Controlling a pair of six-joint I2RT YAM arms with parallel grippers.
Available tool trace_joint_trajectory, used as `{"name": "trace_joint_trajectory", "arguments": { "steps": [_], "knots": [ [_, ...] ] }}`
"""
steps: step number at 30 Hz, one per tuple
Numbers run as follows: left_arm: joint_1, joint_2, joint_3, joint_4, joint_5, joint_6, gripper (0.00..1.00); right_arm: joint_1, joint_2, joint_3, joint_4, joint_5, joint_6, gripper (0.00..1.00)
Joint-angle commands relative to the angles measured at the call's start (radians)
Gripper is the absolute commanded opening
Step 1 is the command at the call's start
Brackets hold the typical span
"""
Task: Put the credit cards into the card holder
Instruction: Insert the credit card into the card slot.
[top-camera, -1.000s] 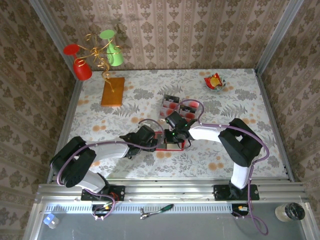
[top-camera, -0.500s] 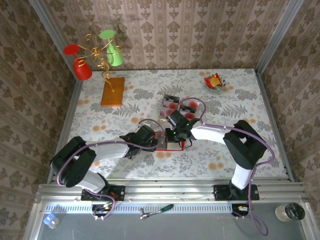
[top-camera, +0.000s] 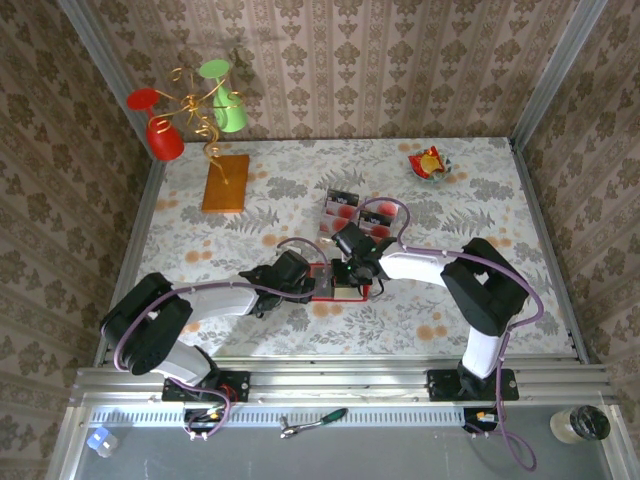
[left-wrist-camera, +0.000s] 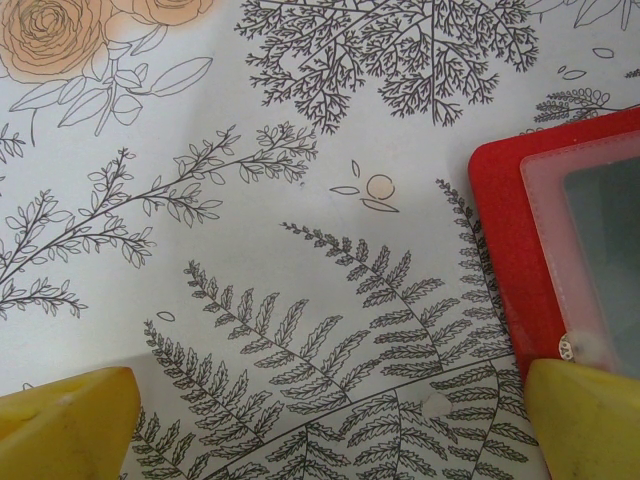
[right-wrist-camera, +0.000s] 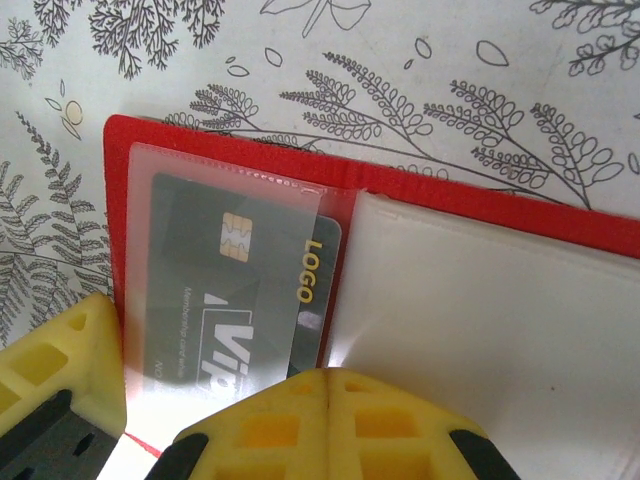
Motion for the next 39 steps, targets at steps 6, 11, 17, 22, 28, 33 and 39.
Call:
{"name": "trace_joint_trajectory", "arguments": {
  "steps": [6, 11, 17, 22, 28, 33, 39],
  "knots": [
    [0.005, 0.017, 0.013, 0.000, 0.012, -0.019, 1.00, 0.004, 0.036, 0.043, -0.006, -0.017, -0.007, 0.00],
    [0.005, 0.017, 0.012, 0.001, 0.012, -0.020, 1.00, 0.011, 0.053, 0.050, -0.006, -0.026, -0.006, 0.00],
    [0.005, 0.017, 0.013, 0.003, 0.013, -0.021, 1.00, 0.019, 0.069, 0.051, 0.011, -0.040, 0.006, 0.00],
    [0.004, 0.014, 0.016, -0.002, 0.013, -0.022, 1.00, 0.021, 0.056, 0.050, 0.009, -0.043, 0.007, 0.00],
    [0.003, 0.007, 0.019, -0.007, 0.013, -0.022, 1.00, -0.003, -0.026, 0.038, -0.017, -0.023, -0.004, 0.00],
    [0.005, -0.006, 0.022, -0.016, 0.007, -0.025, 1.00, -0.029, -0.070, 0.028, -0.022, -0.021, -0.009, 0.01],
    [0.015, -0.027, 0.024, -0.028, 0.009, -0.030, 1.00, -0.021, -0.014, 0.060, 0.004, -0.065, -0.003, 0.01]
  ]
}}
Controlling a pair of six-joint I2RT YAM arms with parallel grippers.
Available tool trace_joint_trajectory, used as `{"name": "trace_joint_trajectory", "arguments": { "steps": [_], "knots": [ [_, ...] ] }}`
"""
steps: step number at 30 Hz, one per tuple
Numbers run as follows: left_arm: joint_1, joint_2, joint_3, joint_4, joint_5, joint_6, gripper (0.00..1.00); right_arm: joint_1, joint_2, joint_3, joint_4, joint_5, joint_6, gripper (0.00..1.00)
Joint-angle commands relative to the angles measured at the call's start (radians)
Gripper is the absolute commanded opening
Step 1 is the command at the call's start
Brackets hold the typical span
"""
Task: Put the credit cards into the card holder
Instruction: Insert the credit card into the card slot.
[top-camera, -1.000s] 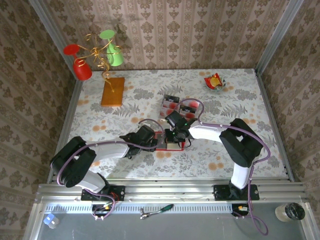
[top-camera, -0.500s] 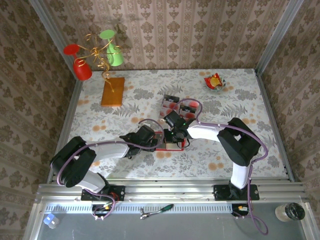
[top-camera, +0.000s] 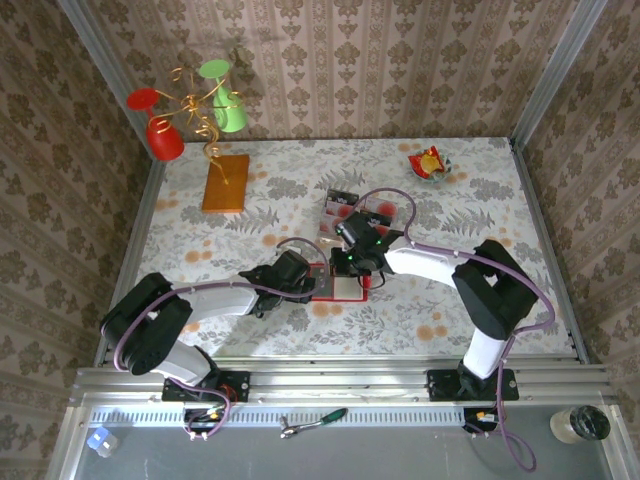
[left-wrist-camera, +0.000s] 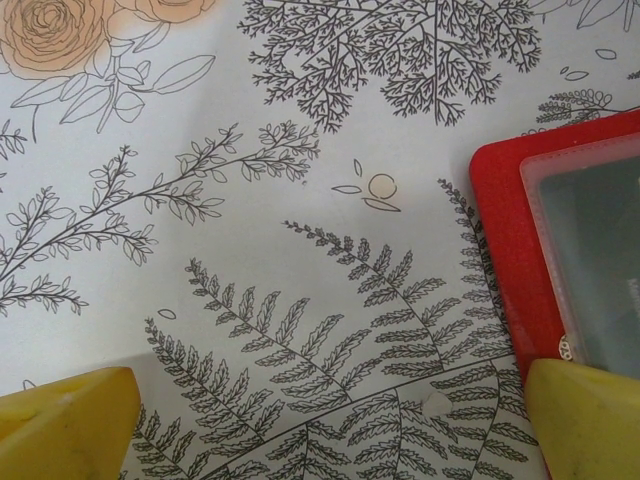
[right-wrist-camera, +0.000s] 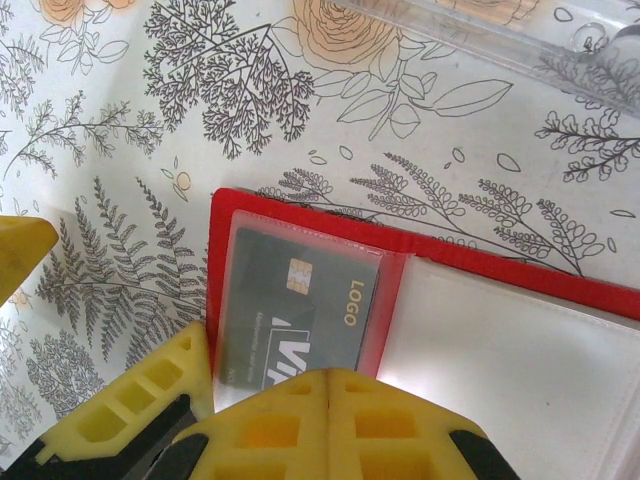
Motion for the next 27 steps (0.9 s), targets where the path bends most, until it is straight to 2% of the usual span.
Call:
{"name": "trace_joint_trajectory", "arguments": {
  "steps": [1, 15, 27],
  "knots": [
    [0.012, -0.028, 0.025, -0.028, 0.008, -0.019, 1.00, 0.012, 0.044, 0.032, 0.002, -0.038, -0.004, 0.01],
    [0.030, -0.132, 0.040, -0.082, 0.035, -0.001, 1.00, 0.034, 0.134, 0.047, 0.054, -0.061, 0.024, 0.00],
    [-0.006, -0.070, 0.018, -0.022, 0.043, -0.048, 1.00, 0.032, 0.101, 0.040, 0.054, -0.052, 0.031, 0.00]
  ]
}}
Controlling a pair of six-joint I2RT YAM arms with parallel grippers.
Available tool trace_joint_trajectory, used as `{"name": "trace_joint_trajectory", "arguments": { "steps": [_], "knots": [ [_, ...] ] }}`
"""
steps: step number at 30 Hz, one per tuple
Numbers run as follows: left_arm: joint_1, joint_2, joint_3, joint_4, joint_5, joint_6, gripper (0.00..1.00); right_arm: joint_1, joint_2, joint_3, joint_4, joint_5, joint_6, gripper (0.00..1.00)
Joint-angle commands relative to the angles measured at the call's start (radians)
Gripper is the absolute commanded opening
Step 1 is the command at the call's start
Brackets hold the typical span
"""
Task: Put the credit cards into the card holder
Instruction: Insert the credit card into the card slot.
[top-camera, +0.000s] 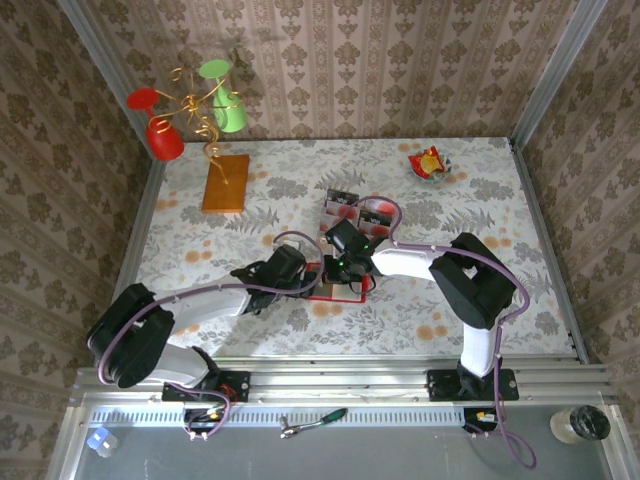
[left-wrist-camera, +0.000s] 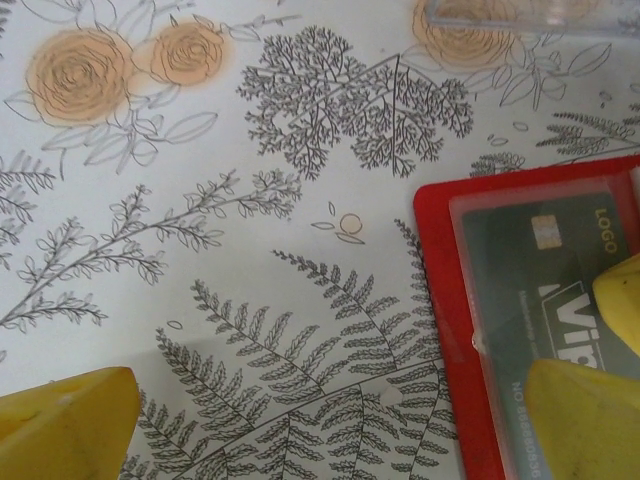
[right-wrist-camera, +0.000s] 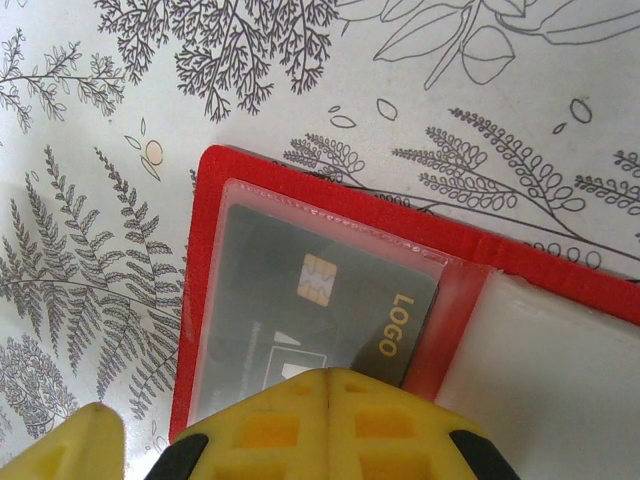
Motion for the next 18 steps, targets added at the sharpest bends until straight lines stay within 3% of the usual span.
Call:
{"name": "trace_joint_trajectory", "arguments": {
  "steps": [1, 18],
  "knots": [
    [-0.008, 0.017, -0.012, 0.035, 0.003, -0.035, 1.00, 0.000, -0.026, 0.015, -0.004, -0.009, 0.006, 0.00],
    [-0.019, 0.047, 0.001, 0.029, -0.006, -0.021, 1.00, -0.095, -0.165, -0.052, -0.153, 0.090, -0.089, 0.01]
  ]
}}
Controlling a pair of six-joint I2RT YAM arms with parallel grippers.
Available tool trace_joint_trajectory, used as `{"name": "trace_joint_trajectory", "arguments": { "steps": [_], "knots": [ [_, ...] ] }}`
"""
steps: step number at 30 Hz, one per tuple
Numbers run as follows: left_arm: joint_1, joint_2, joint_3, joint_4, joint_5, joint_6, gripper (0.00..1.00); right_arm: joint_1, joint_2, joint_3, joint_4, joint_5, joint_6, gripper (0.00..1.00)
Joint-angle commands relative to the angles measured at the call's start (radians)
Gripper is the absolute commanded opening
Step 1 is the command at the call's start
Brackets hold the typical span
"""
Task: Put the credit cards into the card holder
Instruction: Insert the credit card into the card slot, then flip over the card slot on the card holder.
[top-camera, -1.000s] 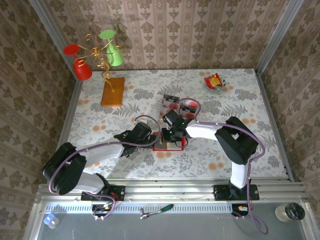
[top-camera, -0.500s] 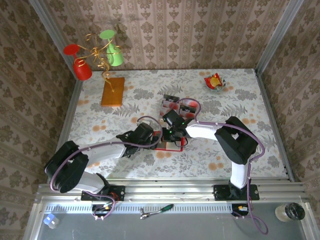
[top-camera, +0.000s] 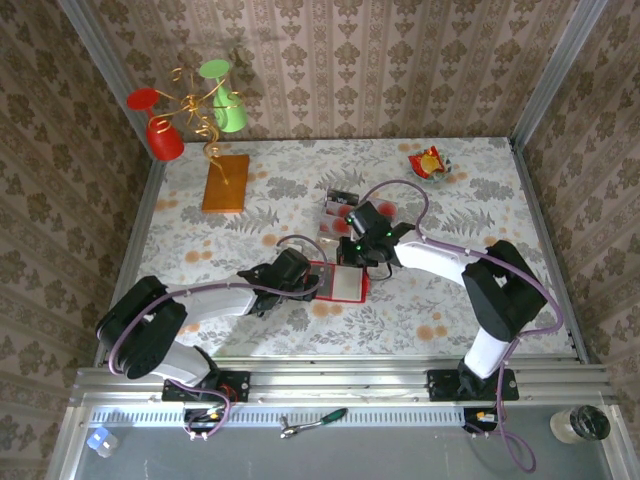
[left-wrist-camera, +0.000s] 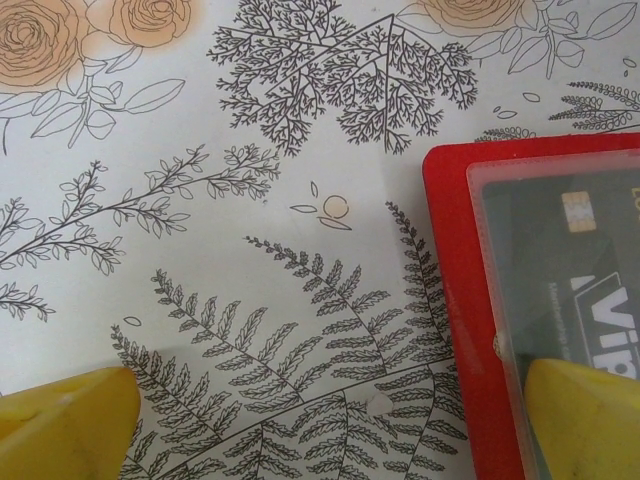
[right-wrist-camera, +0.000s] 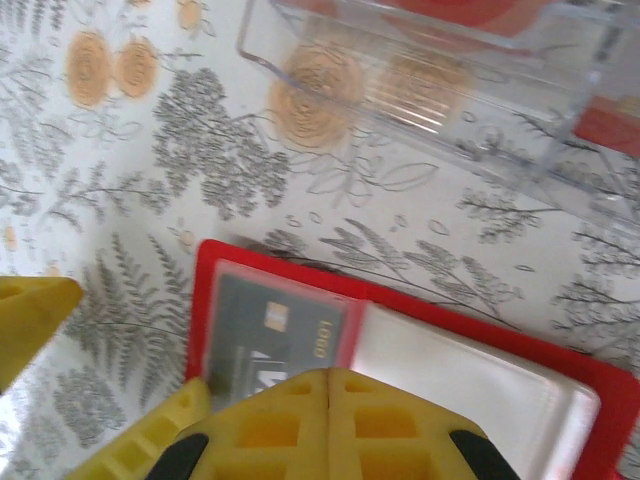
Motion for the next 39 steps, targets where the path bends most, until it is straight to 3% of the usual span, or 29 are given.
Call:
{"name": "trace_joint_trajectory", "arguments": {
  "steps": [1, 11, 20, 39],
  "knots": [
    [-0.006, -0.017, 0.020, -0.029, -0.011, 0.008, 1.00, 0.005, -0.006, -0.033, -0.082, 0.051, -0.046, 0.01],
    [-0.039, -0.056, 0.118, -0.088, -0.031, 0.052, 1.00, -0.010, 0.021, -0.045, -0.073, 0.069, -0.053, 0.01],
    [-0.064, 0.025, 0.170, -0.054, 0.009, 0.042, 1.00, -0.041, 0.054, -0.040, -0.069, 0.050, -0.063, 0.00],
    [-0.108, 0.106, 0.137, 0.049, 0.040, 0.028, 1.00, -0.030, 0.125, -0.027, -0.025, -0.036, -0.047, 0.00]
  ]
}}
